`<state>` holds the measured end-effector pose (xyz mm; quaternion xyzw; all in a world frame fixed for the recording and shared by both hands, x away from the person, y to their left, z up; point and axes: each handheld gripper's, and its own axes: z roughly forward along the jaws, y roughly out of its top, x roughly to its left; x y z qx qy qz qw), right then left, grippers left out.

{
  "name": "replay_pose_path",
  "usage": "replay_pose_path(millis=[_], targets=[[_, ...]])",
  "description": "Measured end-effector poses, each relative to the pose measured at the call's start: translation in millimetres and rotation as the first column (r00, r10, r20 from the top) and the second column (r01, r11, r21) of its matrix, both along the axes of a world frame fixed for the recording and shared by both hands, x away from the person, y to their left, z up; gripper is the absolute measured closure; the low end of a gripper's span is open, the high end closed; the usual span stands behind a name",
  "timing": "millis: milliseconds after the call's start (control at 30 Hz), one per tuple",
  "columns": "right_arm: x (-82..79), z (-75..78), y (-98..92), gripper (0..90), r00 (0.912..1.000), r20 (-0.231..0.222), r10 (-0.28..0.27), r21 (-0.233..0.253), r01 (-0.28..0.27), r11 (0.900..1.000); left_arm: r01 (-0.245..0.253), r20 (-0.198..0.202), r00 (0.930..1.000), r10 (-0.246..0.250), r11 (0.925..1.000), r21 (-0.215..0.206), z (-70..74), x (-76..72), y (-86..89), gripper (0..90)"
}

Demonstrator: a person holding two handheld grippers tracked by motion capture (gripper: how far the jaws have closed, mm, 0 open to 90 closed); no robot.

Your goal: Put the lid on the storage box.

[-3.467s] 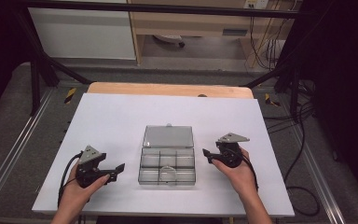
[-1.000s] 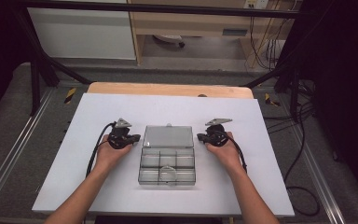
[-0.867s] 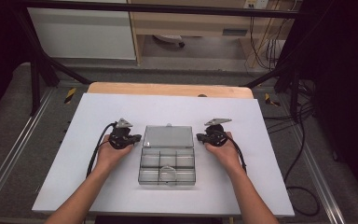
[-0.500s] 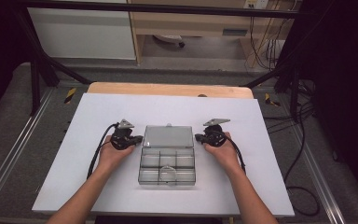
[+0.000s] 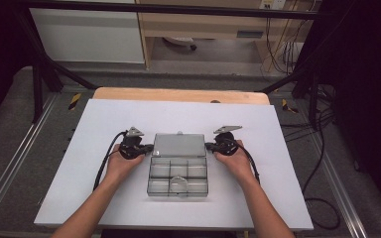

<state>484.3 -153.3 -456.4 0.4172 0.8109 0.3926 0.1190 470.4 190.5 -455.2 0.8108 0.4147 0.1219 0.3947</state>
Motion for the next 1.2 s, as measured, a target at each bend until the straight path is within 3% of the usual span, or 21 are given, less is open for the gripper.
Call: replay_pose_path(millis=[567,700,800,1200], targets=[[2.9,0.5,-0.7,90.0,0.9997,-0.024,0.005,0.013,-0.005,1.0,0.001,-0.014,0.9999,-0.001,0.9997,-0.025,-1.3,2.1,2.0,89.8],[0.1,3.4,-0.7,90.0,0.9982,-0.056,0.022,0.002,-0.022,1.0,0.001,-0.013,0.9999,-0.001,0.9996,-0.028,-1.6,2.3,2.2,89.8],[-1.2,3.8,0.0,90.0,0.9982,-0.051,0.031,-0.012,-0.032,0.999,0.0,-0.013,0.9999,-0.001,0.9996,-0.027,-1.5,2.5,1.9,89.7],[7.8,1.1,2.0,90.0,0.9987,-0.045,0.024,0.027,-0.023,0.999,0.004,-0.013,0.9999,-0.004,0.999,-0.045,-1.9,5.4,-0.7,89.8]])
